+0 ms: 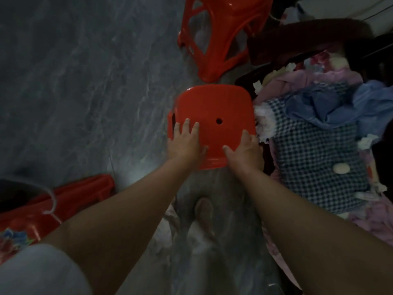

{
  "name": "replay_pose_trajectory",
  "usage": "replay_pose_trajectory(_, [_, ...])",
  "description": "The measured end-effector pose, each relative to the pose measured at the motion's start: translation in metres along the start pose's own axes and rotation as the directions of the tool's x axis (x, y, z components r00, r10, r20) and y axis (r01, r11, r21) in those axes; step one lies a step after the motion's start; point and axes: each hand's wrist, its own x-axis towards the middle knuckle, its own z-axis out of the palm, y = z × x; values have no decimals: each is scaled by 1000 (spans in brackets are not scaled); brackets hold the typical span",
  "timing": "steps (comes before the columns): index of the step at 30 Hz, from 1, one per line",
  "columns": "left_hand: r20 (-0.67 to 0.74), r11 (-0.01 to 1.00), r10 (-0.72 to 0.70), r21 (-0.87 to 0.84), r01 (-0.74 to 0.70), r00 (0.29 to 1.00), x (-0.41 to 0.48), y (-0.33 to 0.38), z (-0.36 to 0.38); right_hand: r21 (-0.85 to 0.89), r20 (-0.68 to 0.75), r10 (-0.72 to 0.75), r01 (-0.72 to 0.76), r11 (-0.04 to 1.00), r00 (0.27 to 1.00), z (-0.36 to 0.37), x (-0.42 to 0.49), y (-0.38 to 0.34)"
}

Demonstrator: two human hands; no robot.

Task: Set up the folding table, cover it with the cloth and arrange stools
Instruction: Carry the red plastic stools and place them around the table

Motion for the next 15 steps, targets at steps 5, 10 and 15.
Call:
replay_pose_trajectory(5, [-21,996,-92,13,92,996,50,6,22,-14,33,51,-51,999,998,8,70,2])
replay_pose_trajectory(10, [-11,986,-167,28,167,986,83,10,38,-8,104,80,-80,997,991,13,125,9])
replay_pose_trajectory(15, [21,971,-222,-80,223,975,93,22,50,52,174,47,-57,997,984,15,151,14])
